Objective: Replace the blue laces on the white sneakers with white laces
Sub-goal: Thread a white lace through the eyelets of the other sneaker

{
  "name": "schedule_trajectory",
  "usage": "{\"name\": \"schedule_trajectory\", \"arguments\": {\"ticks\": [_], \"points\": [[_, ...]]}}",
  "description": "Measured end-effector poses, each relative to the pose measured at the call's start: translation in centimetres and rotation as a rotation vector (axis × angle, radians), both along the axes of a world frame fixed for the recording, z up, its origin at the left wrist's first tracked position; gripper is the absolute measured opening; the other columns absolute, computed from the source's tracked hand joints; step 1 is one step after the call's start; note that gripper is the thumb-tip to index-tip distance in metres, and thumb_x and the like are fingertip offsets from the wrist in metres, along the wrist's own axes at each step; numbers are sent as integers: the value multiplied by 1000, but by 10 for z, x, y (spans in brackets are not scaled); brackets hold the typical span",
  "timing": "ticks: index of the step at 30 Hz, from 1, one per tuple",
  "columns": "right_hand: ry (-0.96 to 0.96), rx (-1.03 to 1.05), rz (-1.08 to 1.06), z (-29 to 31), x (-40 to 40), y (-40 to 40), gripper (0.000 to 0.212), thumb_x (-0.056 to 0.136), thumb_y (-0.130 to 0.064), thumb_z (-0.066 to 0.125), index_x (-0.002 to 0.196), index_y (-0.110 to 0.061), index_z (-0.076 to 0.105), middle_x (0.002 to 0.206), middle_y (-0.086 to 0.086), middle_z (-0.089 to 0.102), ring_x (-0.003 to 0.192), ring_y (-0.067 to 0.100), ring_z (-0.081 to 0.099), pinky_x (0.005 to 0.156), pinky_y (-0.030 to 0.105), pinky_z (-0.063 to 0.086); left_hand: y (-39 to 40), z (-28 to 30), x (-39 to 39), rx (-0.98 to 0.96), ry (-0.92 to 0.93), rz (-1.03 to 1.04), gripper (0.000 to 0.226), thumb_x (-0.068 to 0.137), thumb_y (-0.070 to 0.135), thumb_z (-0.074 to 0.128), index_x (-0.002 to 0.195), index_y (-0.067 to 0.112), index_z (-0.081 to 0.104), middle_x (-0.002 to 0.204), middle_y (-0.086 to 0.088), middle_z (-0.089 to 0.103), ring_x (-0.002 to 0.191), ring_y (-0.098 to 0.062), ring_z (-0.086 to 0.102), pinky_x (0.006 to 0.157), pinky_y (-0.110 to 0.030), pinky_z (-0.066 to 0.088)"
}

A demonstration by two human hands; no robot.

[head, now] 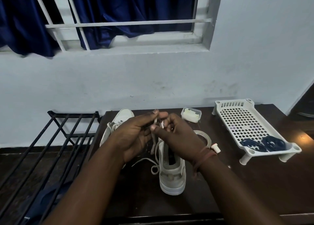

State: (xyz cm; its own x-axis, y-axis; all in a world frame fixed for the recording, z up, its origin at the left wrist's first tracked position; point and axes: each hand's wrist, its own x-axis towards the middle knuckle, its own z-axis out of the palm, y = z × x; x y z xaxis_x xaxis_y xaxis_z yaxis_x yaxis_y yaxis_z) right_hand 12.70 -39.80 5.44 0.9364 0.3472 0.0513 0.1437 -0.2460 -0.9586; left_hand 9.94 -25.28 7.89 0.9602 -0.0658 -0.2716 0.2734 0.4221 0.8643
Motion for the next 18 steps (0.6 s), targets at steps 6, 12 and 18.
{"name": "schedule_trajectory", "arguments": {"ticks": [6,12,18], "points": [[-63,-33,194,3,-2,-3,25,98,-23,56,77,-12,63,65,1,55,62,5,47,62,21,40,4,-4,6,-114,19,89,36,94,28,62,125,13,70,131,-8,67,94,-19,72,103,-36,43],[197,219,-162,17,22,-34,28,101,-25,48,77,-20,62,73,-2,57,61,10,50,56,22,37,18,-27,15,-289,265,494,19,99,35,61,101,18,70,122,-5,70,119,-25,64,100,-36,50],[281,-60,-266,-11,35,-46,35,93,-23,60,59,-15,67,44,-10,50,50,13,42,58,26,34,16,-38,24,-335,318,589,13,100,23,59,109,13,62,118,-14,61,114,-28,61,105,-41,48]]}}
